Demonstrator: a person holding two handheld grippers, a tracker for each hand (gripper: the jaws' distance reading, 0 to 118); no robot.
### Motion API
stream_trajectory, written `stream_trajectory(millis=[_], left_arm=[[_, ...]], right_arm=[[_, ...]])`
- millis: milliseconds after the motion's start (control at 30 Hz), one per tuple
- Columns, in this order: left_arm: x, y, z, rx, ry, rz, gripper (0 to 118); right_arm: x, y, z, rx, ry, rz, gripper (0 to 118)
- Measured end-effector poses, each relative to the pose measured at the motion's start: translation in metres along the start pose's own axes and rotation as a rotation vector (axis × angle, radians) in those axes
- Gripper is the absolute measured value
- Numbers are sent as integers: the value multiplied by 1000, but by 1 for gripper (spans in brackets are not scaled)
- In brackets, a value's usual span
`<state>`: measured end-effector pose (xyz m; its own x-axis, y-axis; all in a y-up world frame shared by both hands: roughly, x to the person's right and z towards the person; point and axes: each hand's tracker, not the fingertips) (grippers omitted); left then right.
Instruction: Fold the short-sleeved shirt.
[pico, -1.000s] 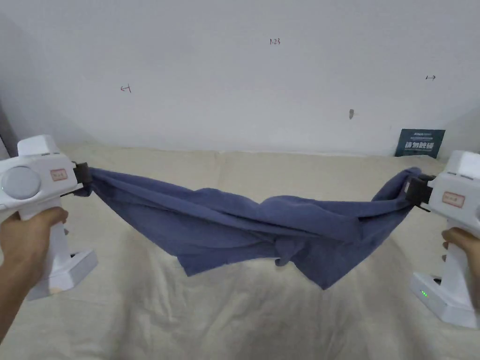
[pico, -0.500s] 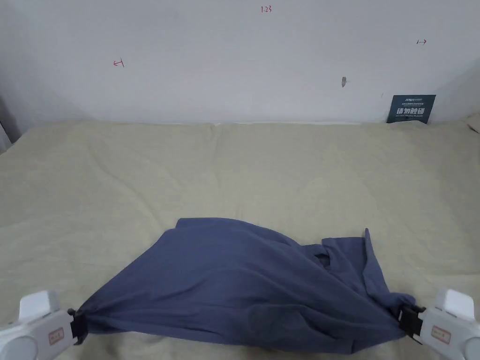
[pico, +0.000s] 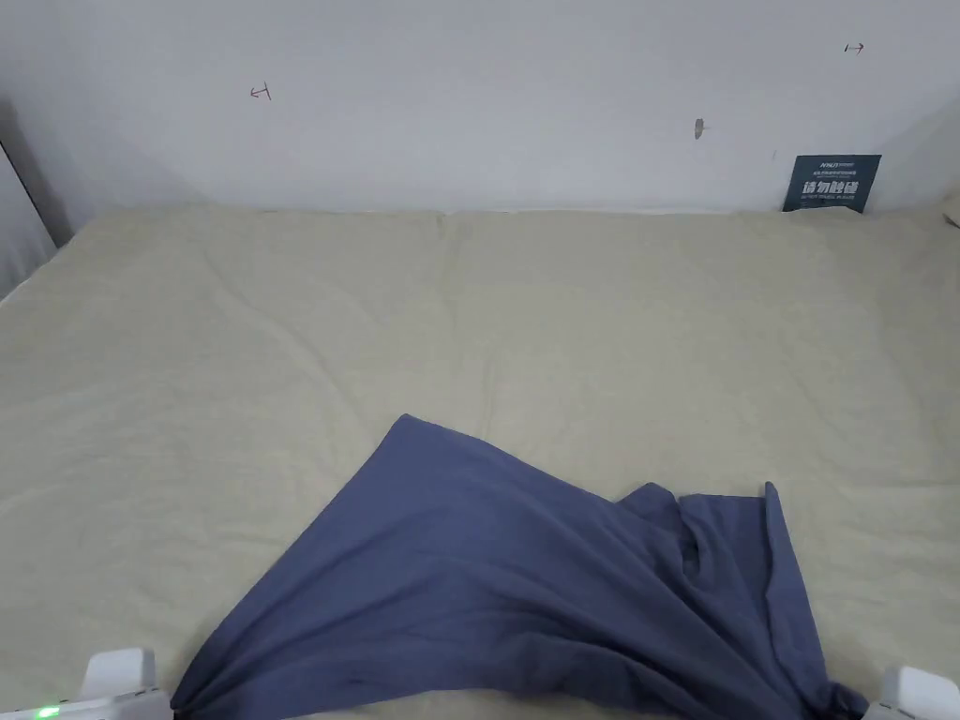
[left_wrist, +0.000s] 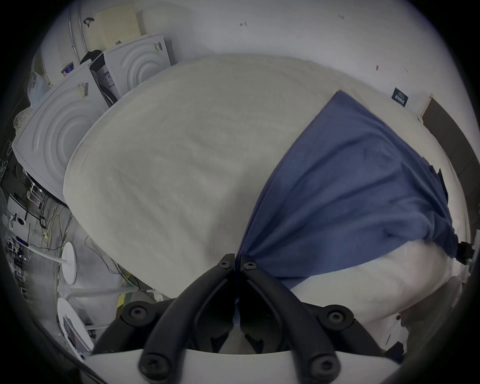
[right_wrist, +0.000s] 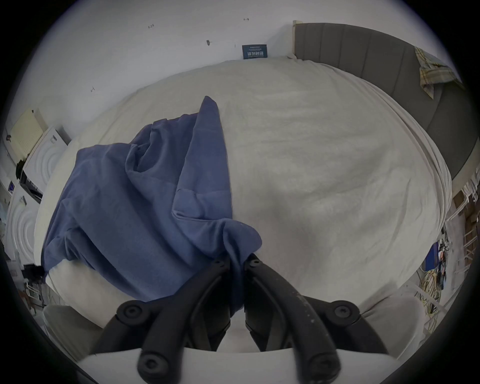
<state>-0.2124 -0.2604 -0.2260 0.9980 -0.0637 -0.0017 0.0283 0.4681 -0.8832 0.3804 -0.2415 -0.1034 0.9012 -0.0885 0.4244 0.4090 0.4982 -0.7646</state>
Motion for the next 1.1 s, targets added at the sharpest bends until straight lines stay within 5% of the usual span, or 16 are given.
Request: stream_trajectory(millis=[133, 167, 233, 300, 367, 733, 767, 833, 867, 900, 933, 1100], left_arm=[[8, 0, -4, -37, -12, 7, 8], [10, 1, -2, -35, -10, 9, 20], [15, 3, 8, -15, -5, 2, 80], [19, 14, 25, 69, -25, 34, 112], [25, 28, 48, 188, -94, 59, 112], [101, 85, 163, 742, -267, 11, 104], [109, 87, 166, 770, -266, 9, 101], [120, 88, 170, 821, -276, 3, 78], [124, 88, 172, 844, -283, 6, 59], [129, 89, 169, 855, -292, -2, 22], [132, 90, 169, 869, -307, -8, 0], [145, 106, 157, 810, -371, -22, 0]], right_arm=[[-9, -16, 15, 3, -19, -17, 16], [-8, -14, 14, 4, -39, -3, 23], [-11, -6, 27, 58, -23, 23, 42], [0, 3, 22, 131, 25, 29, 89], [3, 19, 34, 254, 59, 33, 111], [-69, 38, 155, 829, 23, 165, 109], [-72, 36, 157, 856, 13, 172, 105], [-76, 37, 165, 872, -4, 177, 75], [-78, 36, 167, 876, -11, 176, 53], [-80, 35, 168, 879, -18, 175, 25], [-81, 35, 168, 881, -22, 173, 17], [-78, 44, 166, 880, -31, 178, 14]])
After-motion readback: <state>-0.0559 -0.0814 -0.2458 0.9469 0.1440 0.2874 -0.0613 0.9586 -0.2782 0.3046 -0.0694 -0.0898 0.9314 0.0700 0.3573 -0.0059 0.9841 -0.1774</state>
